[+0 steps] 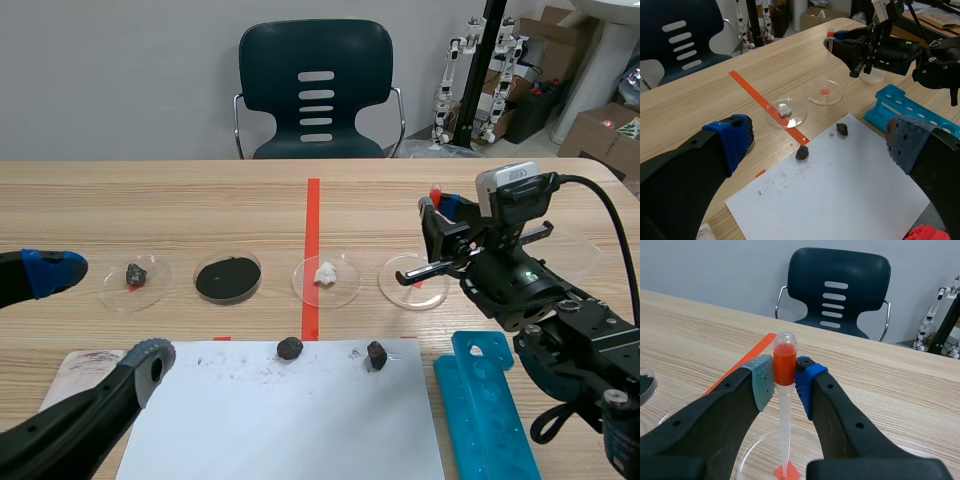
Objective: Draw acid from the petri dish
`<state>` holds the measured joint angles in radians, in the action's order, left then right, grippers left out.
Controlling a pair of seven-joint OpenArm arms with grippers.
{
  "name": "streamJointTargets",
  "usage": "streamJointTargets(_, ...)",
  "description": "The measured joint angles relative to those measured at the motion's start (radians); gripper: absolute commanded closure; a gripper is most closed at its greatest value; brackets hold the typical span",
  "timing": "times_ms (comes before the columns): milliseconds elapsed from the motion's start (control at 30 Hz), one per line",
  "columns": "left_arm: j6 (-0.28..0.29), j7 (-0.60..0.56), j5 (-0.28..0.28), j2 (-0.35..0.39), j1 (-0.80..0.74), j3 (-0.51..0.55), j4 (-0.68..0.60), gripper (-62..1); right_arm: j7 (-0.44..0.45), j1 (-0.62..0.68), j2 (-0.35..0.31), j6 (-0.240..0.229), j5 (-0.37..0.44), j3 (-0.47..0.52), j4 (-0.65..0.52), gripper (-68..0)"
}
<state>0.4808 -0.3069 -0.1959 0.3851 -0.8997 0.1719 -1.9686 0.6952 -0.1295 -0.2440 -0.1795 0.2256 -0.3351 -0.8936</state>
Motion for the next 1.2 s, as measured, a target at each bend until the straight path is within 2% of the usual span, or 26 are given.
streamJointTargets(600,0.0,0.0,0.0,0.0,0.0,0.0,0.0,-55.9,0.01,0.005,0.0,0.0,-0.018,0.0,0.0,-5.0)
streamJointTargets(1200,0.0,0.0,0.0,0.0,0.0,0.0,0.0,-55.9,0.015,0.006,0.0,0.0,-0.019,0.0,0.0,-5.0)
